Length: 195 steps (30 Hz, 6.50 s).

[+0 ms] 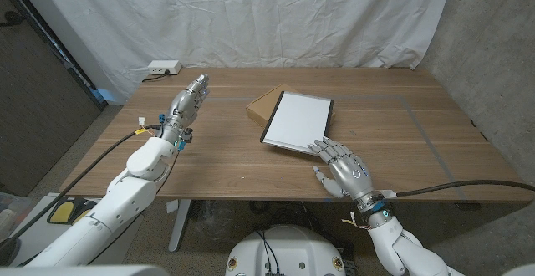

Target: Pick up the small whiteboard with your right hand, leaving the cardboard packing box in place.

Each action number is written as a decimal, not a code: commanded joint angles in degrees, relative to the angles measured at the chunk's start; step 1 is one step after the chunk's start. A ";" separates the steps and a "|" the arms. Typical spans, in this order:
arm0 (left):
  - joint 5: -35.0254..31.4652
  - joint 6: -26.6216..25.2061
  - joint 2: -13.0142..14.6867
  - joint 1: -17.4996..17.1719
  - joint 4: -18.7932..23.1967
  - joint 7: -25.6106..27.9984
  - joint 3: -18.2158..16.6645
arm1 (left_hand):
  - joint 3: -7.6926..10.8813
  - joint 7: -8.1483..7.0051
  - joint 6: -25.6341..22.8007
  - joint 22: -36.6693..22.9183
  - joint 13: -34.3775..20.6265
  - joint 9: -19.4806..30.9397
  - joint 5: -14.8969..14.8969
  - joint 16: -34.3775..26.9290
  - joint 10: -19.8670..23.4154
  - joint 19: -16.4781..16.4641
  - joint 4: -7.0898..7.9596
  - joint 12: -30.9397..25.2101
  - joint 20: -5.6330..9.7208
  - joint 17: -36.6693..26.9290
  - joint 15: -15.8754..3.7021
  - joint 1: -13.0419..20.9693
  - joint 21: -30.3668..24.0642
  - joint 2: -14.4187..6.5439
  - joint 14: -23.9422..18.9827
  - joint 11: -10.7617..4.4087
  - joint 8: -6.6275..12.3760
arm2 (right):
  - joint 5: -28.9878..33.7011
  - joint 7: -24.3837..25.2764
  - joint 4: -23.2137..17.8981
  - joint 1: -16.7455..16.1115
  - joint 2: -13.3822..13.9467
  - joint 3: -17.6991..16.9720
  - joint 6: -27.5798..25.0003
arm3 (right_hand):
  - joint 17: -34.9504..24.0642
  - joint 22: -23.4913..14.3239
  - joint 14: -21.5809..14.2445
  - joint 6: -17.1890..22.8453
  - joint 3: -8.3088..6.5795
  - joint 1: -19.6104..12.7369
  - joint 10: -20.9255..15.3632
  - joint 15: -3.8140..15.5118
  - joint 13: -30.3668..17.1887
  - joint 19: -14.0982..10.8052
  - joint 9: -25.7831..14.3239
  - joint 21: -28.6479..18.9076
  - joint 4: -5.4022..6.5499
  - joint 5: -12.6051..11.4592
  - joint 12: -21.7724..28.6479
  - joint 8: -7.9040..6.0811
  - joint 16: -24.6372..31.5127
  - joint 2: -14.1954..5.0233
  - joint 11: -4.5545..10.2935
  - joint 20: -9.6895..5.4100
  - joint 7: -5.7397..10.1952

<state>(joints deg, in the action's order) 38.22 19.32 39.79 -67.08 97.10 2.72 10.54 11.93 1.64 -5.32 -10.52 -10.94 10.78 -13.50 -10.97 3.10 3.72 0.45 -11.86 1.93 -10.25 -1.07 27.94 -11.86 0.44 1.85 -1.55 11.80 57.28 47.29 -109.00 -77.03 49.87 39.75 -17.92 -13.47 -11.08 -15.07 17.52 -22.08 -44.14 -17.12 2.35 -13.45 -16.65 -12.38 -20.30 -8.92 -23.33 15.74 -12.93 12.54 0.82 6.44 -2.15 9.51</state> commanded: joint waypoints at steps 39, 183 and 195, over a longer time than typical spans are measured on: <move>0.44 -0.83 0.57 -1.53 0.70 0.60 -1.17 | -0.28 0.00 -0.67 -0.15 0.03 0.24 0.37 0.11 0.04 0.39 0.07 0.13 0.34 -0.36 0.33 0.09 -0.01 -0.72 0.07 -0.12 -0.06 | -0.83 -0.87 5.20 6.07 -1.95 2.40 0.94 | -0.47 -0.24 -1.60 1.22 -0.50 -1.95 -2.14 4.58 -0.31 -1.52 -0.21 -0.59 0.39 -0.11 1.11 -0.54 0.80 -0.64 0.21 -5.33 0.94; 1.09 -2.31 1.37 1.61 -0.81 -0.85 -1.01 | -0.92 0.21 -0.73 -0.20 0.02 0.25 0.82 0.16 -0.15 0.46 -0.05 0.23 -0.11 -0.36 0.38 0.64 -0.09 -1.51 0.20 -0.13 -0.21 | -3.17 13.14 12.65 14.17 -6.51 3.78 6.44 | -3.41 -0.08 -31.80 38.33 1.23 -12.62 -34.23 10.98 2.16 -8.66 0.01 -32.46 2.07 13.20 -2.91 0.87 1.24 -9.83 4.57 -9.53 2.85; 1.77 -2.11 1.08 2.40 -2.57 -2.17 -0.69 | -0.99 0.18 -0.73 -0.20 0.02 0.25 0.84 0.14 -0.04 0.50 -0.07 0.18 -0.10 -0.36 0.34 0.69 -0.08 -1.53 0.15 -0.10 -0.21 | -2.38 11.37 10.16 13.92 -5.92 3.34 5.63 | -3.37 0.21 -32.69 38.95 1.61 -12.88 -34.87 10.97 2.11 -7.49 -0.10 -36.12 1.85 13.17 -3.15 0.97 1.22 -9.71 4.56 -9.50 2.82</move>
<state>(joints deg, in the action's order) 39.35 16.91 40.95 -65.27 95.83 1.69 9.75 11.30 1.73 -5.85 -10.51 -10.94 10.78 -12.64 -10.97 3.10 3.71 0.46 -11.65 1.93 -10.52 -1.07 28.38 -11.86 -0.63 1.85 -1.55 11.80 54.27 60.00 -96.94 -63.04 43.49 43.50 -11.55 -16.71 -10.91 -47.12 49.78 -20.69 -55.28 -50.90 5.74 -11.03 -24.37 -11.23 -55.81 -7.10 -10.12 12.84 -11.62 13.41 -6.63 10.15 -2.57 10.83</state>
